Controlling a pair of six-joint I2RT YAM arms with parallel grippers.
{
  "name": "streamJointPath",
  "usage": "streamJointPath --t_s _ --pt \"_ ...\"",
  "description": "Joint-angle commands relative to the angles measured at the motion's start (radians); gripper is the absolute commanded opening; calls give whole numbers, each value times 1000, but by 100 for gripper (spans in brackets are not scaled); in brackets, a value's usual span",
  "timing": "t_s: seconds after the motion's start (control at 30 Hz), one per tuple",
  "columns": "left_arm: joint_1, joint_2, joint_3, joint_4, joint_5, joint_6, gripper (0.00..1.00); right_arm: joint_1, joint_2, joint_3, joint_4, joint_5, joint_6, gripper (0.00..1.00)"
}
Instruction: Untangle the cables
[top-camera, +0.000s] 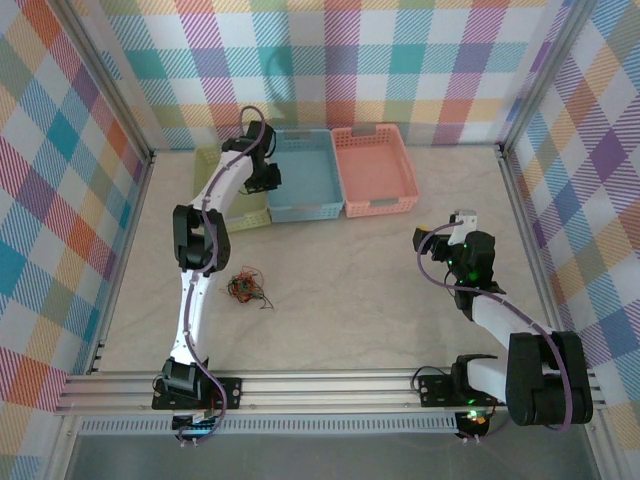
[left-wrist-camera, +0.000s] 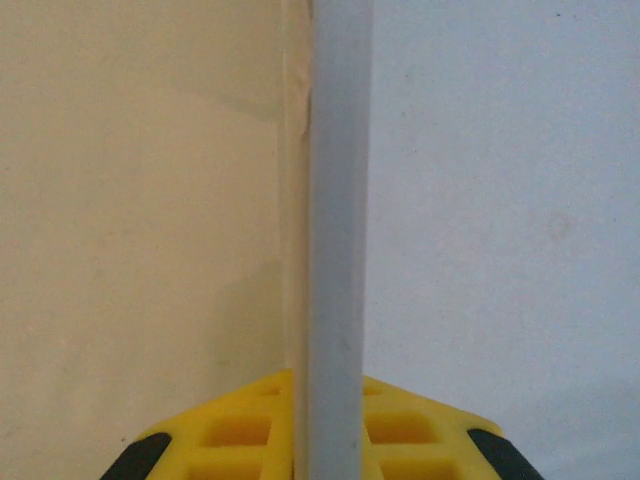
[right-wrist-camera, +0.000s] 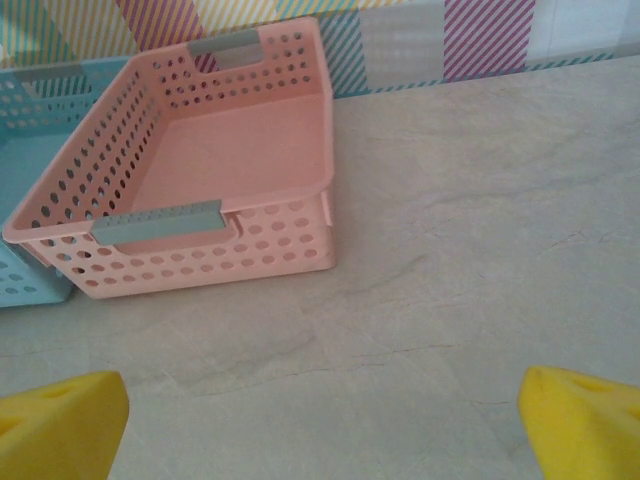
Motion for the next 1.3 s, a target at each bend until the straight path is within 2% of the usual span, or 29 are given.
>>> streamJointPath --t_s 0.0,0.3,0.57,0.63,0.77,0.9,1.0,1.1,1.17,1.27 --pt "-30 44 64 -3 26 15 15 6 7 36 -4 -18 -5 100" --pt "-69 134 161 -37 -10 7 15 6 5 35 -5 -18 -6 100" --pt "-79 136 177 -23 31 21 20 6 5 37 -5 -15 -5 100" --pt "-80 136 175 -26 31 22 25 6 6 38 -6 -15 -4 100" --pt "-79 108 174 -32 29 29 45 6 5 36 -6 -15 -4 100" --pt "-75 55 172 -45 -25 37 65 6 5 37 -5 -13 -4 100" --pt "-68 2 167 -55 -52 34 71 6 5 35 -5 -12 -4 100" --pt "-60 -77 130 -47 -79 25 72 6 5 34 -3 -10 -4 100" --pt "-54 -169 53 6 -104 4 72 6 1 32 -3 0 1 100" --pt "-52 -350 -147 131 -107 -21 73 5 -8 24 0 26 14 100"
